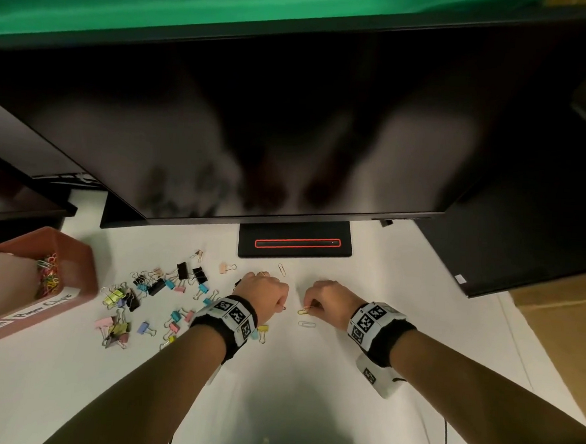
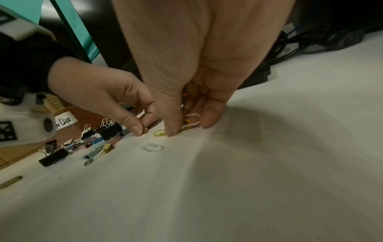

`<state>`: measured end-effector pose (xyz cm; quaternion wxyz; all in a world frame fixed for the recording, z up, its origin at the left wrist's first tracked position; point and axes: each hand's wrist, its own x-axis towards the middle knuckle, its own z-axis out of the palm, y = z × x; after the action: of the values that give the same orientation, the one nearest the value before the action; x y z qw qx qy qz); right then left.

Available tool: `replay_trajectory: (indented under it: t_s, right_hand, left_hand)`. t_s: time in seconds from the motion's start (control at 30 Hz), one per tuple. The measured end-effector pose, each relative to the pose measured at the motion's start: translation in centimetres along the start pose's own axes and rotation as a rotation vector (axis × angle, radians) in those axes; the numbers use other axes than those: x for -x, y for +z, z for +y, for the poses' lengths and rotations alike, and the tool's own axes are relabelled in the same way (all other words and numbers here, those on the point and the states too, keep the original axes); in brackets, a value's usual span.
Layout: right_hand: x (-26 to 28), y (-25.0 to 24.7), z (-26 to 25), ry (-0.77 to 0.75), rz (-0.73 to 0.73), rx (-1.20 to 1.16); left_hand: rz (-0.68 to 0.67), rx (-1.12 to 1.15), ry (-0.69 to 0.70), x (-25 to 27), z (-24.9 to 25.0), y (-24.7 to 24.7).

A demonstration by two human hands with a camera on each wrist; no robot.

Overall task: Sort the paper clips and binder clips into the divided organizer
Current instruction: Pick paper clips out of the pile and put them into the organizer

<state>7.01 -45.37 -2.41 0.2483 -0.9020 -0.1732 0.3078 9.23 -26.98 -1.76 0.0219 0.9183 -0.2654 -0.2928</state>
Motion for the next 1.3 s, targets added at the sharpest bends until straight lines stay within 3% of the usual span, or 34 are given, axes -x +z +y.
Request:
replay_trajectory:
  t_s: [0.13, 0.33, 0.5, 0.63, 0.87, 1.17, 1.3]
  right_hand:
    - [0.4, 0.1, 0.1, 0.003, -0.002, 0.012]
    - [0.7, -0.3, 0.6, 0.030, -0.022, -0.014]
    - [1.4, 0.3, 0.4, -0.011, -0.022, -0.054]
    - [1.4, 1.5, -0.3, -0.031, -0.025, -0.061]
    - [0.7, 2.0, -0.9, 0.031, -0.043, 0.009]
    - [0.9, 1.8, -0.6, 0.009, -0.050, 0.023]
    - [0.8, 1.6, -0.6, -0.001, -0.051, 0.025]
  left_hand:
    - [0.023, 0.065, -0.013, 0.0, -0.4, -0.1]
    - [0.167, 0.269, -0.119, -0.5, -1.0, -1.6]
    - [0.082, 0.124, -0.112, -1.5, -1.3, -1.7]
    - [0.098, 0.063, -0.124, -1.8, -1.4, -1.6]
    - [0.070, 0.198, -0.213, -1.4, -2.2, -1.3]
    - [0.294, 0.482, -0.359, -0.3, -4.1, -1.8]
    - [0.185, 0.433, -0.388, -0.3, -4.0, -2.1]
